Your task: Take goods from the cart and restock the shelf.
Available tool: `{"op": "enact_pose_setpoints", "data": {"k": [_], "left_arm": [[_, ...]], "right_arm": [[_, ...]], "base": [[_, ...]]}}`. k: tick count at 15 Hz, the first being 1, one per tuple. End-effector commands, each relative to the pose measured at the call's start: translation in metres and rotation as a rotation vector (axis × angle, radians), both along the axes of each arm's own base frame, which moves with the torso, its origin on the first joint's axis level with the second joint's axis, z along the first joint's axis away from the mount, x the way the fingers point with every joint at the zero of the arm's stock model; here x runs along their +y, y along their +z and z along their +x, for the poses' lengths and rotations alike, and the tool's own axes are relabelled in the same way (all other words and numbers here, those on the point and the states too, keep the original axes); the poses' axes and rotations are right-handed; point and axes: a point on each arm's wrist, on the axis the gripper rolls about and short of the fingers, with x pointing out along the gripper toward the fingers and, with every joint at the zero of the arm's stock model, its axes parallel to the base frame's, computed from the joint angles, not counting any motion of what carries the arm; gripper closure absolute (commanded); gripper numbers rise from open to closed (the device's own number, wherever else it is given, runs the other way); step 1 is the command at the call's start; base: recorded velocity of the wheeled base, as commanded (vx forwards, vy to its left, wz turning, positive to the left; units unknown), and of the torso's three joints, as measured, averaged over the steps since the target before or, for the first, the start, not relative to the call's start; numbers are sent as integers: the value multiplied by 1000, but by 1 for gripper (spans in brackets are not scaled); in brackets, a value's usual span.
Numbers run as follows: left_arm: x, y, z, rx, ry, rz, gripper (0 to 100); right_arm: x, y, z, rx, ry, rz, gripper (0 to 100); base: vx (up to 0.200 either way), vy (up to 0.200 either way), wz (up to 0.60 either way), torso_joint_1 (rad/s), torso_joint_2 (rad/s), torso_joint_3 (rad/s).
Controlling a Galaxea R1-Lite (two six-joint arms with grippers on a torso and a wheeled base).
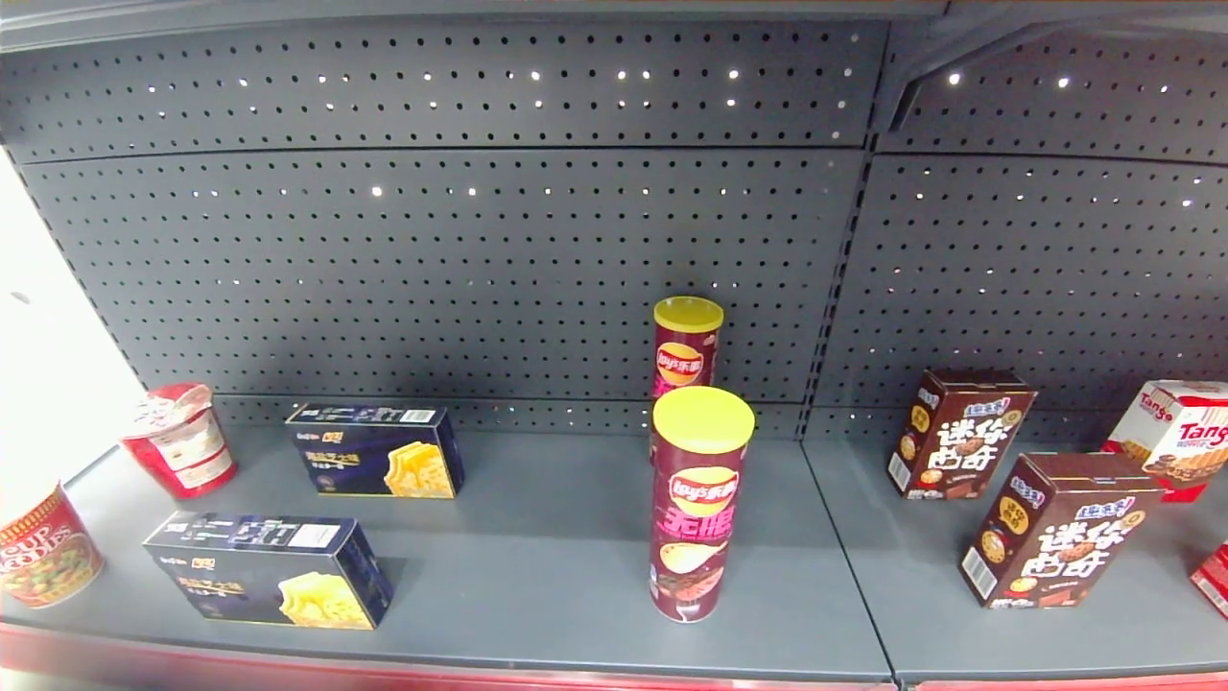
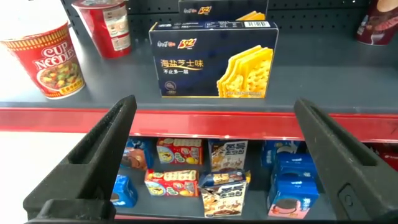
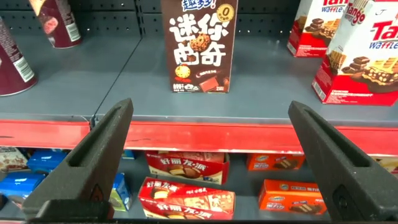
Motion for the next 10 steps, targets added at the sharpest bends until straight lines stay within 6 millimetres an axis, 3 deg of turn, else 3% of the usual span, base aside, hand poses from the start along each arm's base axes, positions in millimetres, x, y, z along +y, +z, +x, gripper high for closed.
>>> {"op": "enact_pose_setpoints", "data": {"k": [1, 3, 10], "left_arm": [[0, 0, 0, 0, -1, 1, 0], [0, 0, 0, 0, -11, 2, 0], [0, 0, 0, 0, -10, -1, 0]], "right_arm": [[0, 0, 0, -1, 0, 0, 0], [0, 0, 0, 1, 0, 0, 0], [0, 0, 0, 1, 1, 0, 0]], "base": [[-200, 0, 0, 2, -7, 7], [-200, 0, 0, 14, 5, 0], [0, 0, 0, 0, 0, 0]]}}
